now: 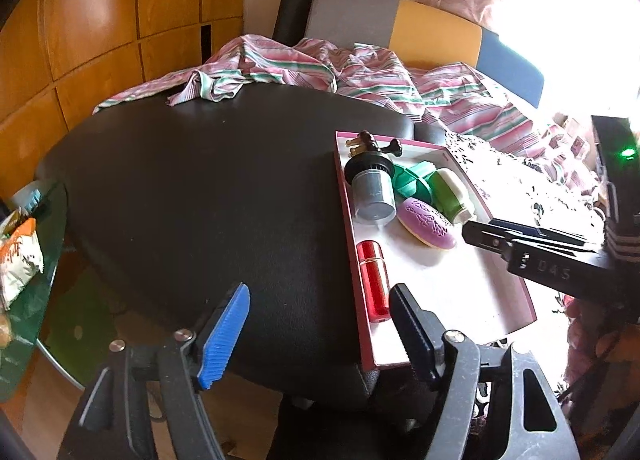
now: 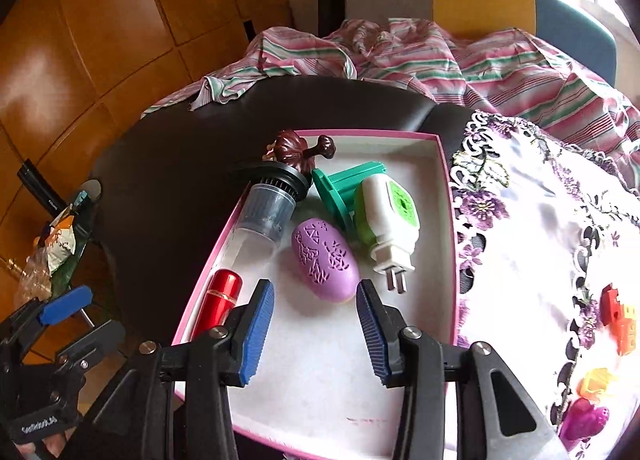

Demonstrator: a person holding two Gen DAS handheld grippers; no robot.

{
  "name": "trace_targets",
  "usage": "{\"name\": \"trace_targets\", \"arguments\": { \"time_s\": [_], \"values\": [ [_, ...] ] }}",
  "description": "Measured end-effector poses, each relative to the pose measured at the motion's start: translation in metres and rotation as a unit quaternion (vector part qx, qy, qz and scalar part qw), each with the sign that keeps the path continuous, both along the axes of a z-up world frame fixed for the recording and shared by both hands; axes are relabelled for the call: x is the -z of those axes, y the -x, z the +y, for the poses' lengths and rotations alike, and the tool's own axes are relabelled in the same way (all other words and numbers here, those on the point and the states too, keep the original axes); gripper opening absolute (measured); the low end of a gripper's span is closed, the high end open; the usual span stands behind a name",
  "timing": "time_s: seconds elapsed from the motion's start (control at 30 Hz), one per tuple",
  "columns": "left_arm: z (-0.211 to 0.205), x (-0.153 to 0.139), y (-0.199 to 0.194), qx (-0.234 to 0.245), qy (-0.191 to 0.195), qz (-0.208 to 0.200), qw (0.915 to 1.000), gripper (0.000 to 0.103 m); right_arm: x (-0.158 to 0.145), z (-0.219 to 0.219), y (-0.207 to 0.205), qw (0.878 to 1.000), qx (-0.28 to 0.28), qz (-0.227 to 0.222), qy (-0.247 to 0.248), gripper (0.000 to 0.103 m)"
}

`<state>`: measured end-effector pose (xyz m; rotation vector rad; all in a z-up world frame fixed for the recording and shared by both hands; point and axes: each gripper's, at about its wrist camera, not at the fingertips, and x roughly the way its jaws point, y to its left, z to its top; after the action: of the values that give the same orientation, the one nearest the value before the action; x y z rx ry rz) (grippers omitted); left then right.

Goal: Organize rigid objects
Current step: 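Carry the purple egg sponge into the tray and open the right tool, then move both tools back toward the remaining toys on the tablecloth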

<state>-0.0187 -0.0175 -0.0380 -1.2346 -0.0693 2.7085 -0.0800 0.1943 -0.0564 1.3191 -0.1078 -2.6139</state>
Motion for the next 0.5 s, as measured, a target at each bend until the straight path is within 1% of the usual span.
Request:
{"name": "trace_targets", "arguments": {
  "time_s": [0.03, 0.23, 0.4, 0.5],
  "values": [
    [0.002, -0.001, -0.001, 0.002, 0.002, 0.002, 1.0000, 0.077, -0.001, 0.002, -0.002, 1.000, 0.000, 0.002, -0.001, 0.043],
    [0.012, -0.002, -0.005, 0.020, 0.010, 0.005, 0.9997, 0.077, -0.011, 0.025, -0.016, 1.000, 0.018, 0.012, -0.001, 0.044],
    [0.024, -0.004, -0.009, 0.036, 0.022, 0.011, 0.9991, 0.077, -0.018, 0.061, -0.027, 0.998, 0.055, 0.018, 0.004, 0.044],
    [0.030, -0.005, -0.010, 0.043, 0.028, 0.014, 0.9986, 0.077, -0.022, 0.088, -0.034, 0.996, 0.086, 0.019, 0.002, 0.044]
  ]
}}
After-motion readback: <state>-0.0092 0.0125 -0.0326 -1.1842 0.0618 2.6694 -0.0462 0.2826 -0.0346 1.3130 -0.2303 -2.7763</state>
